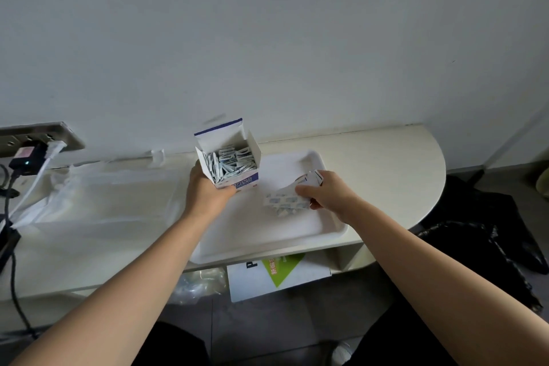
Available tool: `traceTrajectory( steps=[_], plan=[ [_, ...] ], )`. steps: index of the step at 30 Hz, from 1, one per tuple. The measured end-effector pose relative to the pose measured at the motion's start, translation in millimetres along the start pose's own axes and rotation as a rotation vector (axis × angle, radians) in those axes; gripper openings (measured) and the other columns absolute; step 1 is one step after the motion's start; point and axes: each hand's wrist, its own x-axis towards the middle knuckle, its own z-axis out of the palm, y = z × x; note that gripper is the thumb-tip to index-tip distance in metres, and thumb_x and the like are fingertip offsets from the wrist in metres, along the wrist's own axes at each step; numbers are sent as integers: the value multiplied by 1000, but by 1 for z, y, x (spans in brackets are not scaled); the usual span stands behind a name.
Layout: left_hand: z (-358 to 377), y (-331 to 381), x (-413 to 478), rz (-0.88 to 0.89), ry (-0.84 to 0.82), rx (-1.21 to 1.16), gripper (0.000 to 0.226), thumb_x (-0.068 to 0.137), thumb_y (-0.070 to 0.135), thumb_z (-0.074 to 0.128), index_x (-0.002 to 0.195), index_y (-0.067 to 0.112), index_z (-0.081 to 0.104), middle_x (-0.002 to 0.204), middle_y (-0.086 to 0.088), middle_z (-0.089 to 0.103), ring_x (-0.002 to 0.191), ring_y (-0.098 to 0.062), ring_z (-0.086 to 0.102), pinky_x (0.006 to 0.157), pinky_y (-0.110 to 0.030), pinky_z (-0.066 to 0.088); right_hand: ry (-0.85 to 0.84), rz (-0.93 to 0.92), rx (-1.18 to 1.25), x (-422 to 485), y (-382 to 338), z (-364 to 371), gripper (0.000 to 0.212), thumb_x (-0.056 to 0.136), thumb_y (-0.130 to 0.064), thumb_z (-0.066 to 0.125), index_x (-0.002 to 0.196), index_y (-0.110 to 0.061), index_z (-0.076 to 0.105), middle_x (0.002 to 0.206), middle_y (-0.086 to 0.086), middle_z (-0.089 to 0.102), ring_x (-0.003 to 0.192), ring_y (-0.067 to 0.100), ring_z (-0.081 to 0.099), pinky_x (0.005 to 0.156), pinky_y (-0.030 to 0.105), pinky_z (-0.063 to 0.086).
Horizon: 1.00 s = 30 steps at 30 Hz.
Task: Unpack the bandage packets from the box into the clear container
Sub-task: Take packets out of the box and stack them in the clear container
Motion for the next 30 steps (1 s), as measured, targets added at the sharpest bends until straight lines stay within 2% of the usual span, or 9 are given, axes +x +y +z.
traceTrajectory(
  steps=[3,5,7,9,13,16,18,23,30],
  plan=[
    [-7,-3,-8,-30,4,59,53,54,43,70,102,22,58,110,-5,63,103,-26,62,78,-45,58,-5,-8,40,-2,0,10,21,86,-9,67,105,0,62,87,14,63,67,20,57,57,24,51],
    [-10,-3,-16,-136,-25,123,59,57,58,64,95,13,63,100,-7,66,89,-27,65,75,-40,58,-20,-13,40,-5,-2,17,22,86,-10,68,105,0,61,90,14,64,70,22,59,57,25,52],
    [-14,8,-31,-224,-145,161,44,78,52,61,81,8,64,80,-9,67,67,-27,61,63,-31,51,-36,-18,55,-8,-3,22,21,86,-10,68,104,-2,61,90,13,64,69,19,61,55,23,53],
    [-15,11,-40,-263,-249,221,37,89,39,56,80,5,67,71,-6,69,57,-23,57,56,-26,43,-47,-25,79,-10,-4,26,19,87,-8,67,104,-2,60,89,13,63,67,18,60,52,21,53],
    [-8,12,-50,31,-173,507,25,85,37,64,96,14,66,93,7,67,84,-16,62,72,-26,45,-61,-16,102,-12,-6,30,16,87,-6,66,102,-3,60,92,16,63,70,21,60,56,24,54],
    [9,7,-49,295,-262,426,52,80,36,73,124,17,53,118,2,58,107,-15,56,90,-29,45,-84,-12,119,-12,-7,33,13,87,-7,66,98,-5,59,93,17,63,69,20,61,52,22,53],
    [20,4,-50,332,-322,451,66,78,37,75,134,17,47,130,-3,55,119,-20,51,97,-33,43,-102,-12,123,-12,-6,34,14,87,-7,66,98,-5,58,91,16,64,68,19,62,50,21,51],
    [28,-5,-51,367,-234,496,46,79,27,74,122,18,59,122,-2,62,109,-24,57,88,-34,47,-61,-69,85,-12,2,37,13,91,-9,60,101,-2,61,88,16,63,67,19,61,51,22,52],
    [24,-10,-48,308,-135,427,45,81,21,72,125,21,63,121,-3,60,102,-24,61,84,-30,47,118,-193,-27,-8,6,30,12,92,-11,57,101,-7,65,93,11,65,65,18,63,51,18,50]
  ],
)
